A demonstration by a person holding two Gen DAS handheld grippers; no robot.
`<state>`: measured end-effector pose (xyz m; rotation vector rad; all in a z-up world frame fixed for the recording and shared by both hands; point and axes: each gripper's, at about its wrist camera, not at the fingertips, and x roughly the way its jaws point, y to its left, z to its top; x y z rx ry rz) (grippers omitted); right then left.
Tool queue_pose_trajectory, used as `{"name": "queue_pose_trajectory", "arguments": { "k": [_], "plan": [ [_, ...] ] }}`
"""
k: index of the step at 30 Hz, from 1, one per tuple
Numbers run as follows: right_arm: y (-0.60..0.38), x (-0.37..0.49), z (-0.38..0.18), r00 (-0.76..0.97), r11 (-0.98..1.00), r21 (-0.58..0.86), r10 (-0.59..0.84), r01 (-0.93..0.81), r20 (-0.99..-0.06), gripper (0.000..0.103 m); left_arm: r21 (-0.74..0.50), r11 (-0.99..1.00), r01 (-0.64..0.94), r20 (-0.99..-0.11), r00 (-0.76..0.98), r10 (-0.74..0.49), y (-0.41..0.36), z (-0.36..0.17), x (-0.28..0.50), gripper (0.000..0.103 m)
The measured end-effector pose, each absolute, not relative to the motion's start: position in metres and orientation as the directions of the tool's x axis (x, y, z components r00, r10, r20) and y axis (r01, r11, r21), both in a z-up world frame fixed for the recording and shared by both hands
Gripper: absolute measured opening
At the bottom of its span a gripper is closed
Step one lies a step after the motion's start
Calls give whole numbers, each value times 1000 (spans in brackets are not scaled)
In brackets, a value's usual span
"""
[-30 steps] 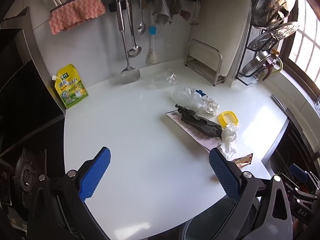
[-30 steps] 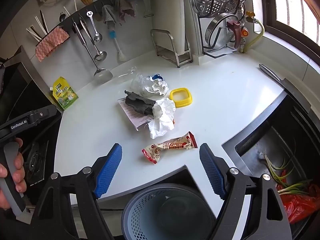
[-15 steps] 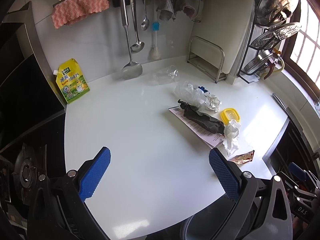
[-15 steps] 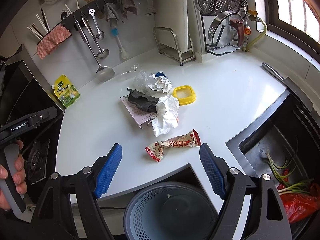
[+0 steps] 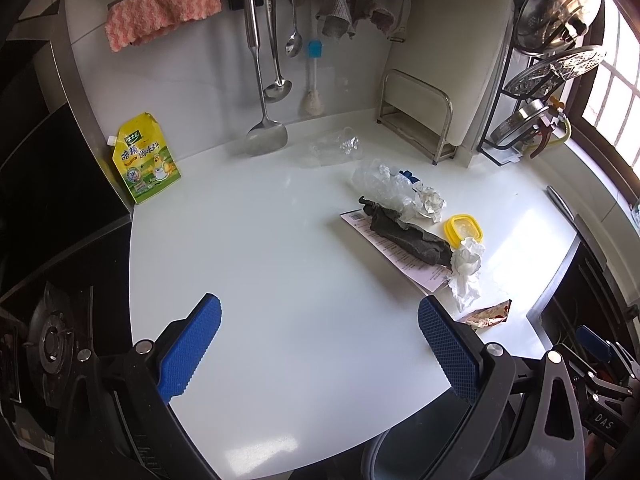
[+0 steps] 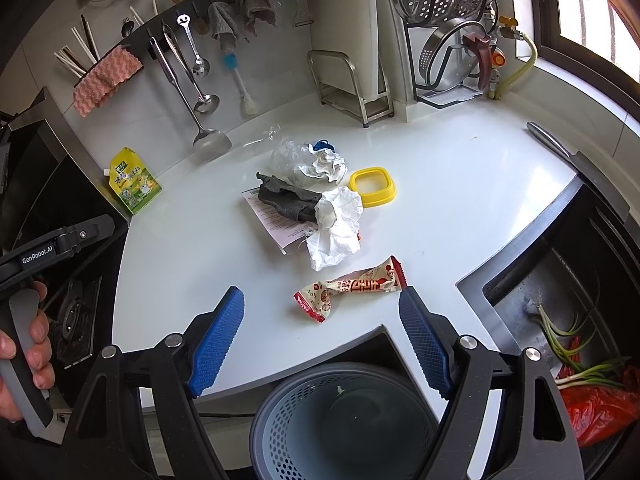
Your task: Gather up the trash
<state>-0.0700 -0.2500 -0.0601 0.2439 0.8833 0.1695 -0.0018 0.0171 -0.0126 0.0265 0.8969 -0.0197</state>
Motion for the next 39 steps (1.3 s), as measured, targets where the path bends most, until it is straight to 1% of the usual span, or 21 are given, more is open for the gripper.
{"name": "queue_pose_trajectory", "arguments": {
  "k": [39],
  "plan": [
    [-249, -72, -62, 621, 959, 279, 244, -43, -745, 76, 9, 1000, 30, -781, 625, -12, 22, -15, -6, 97]
  ]
}}
